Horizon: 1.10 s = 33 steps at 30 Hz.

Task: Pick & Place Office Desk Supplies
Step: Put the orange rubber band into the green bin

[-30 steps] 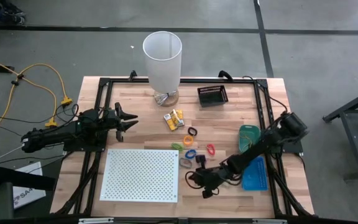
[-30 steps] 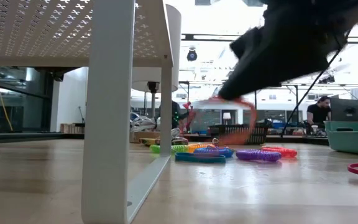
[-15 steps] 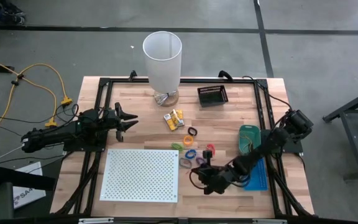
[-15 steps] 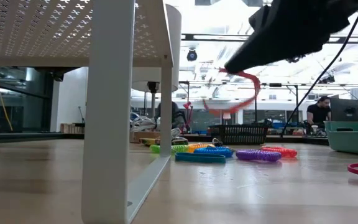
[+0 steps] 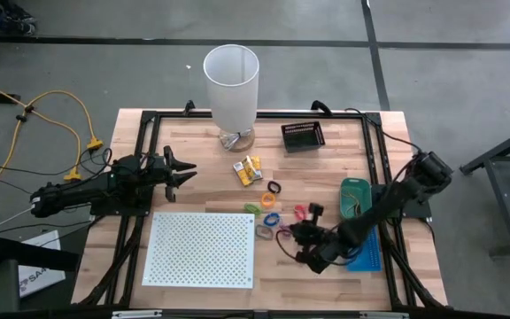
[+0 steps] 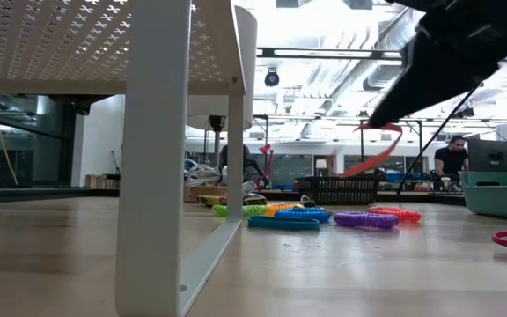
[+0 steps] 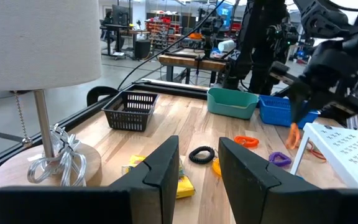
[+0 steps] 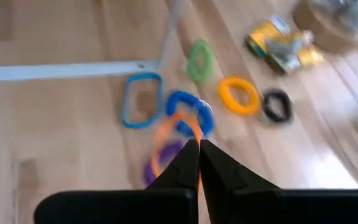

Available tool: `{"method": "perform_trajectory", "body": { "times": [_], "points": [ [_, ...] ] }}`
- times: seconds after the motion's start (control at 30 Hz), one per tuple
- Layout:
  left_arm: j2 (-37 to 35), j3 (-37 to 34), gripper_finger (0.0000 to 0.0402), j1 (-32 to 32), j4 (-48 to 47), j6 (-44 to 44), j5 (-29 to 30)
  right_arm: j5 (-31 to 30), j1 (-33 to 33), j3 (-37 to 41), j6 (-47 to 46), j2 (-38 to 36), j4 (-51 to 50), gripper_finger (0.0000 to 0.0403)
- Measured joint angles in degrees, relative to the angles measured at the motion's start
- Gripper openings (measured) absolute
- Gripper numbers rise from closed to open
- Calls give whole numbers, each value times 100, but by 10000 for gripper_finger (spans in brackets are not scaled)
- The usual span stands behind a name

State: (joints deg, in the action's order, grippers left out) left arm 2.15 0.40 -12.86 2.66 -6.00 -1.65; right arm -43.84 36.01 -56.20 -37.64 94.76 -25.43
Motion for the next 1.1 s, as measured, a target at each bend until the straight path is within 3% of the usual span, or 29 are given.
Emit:
{"method": "perform_trajectory", "body": {
  "times": [0.53,1.1],
  "points": [
    [-2,0,108,-2,22,0,0,135,-39,2,-2978,-793,-2932,3],
    [-2,0,108,-2,22,0,0,1478,-39,2,-5172,-1314,-5640,3]
  ]
}}
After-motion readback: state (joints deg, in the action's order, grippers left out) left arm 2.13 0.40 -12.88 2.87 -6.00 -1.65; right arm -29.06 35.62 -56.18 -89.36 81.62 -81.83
